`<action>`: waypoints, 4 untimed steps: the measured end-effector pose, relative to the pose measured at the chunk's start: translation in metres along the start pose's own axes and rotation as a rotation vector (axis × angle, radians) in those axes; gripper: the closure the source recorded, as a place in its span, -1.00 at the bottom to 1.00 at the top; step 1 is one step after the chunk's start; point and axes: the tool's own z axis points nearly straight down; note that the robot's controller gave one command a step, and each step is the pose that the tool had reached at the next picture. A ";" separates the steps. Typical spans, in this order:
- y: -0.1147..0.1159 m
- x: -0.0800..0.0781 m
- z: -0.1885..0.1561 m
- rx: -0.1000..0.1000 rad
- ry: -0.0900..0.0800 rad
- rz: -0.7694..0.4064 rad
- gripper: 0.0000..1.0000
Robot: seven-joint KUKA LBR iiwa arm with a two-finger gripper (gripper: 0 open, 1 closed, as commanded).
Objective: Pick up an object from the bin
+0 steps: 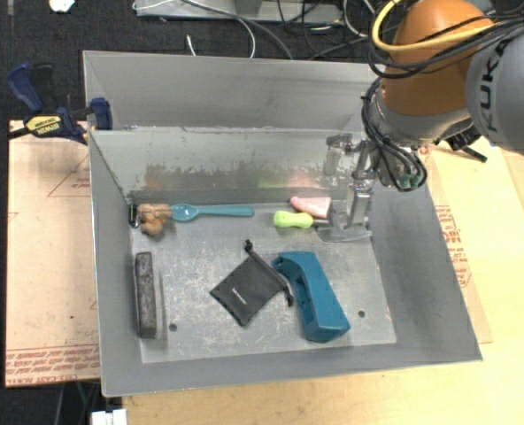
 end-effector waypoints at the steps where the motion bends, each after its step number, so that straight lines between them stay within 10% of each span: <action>1: 0.000 -0.001 -0.005 0.001 -0.008 -0.001 -1.00; 4: 0.047 0.026 0.148 -0.004 -0.010 0.003 -1.00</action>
Offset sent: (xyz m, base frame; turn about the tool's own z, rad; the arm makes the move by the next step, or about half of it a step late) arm -0.0030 0.0257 -0.0723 0.0198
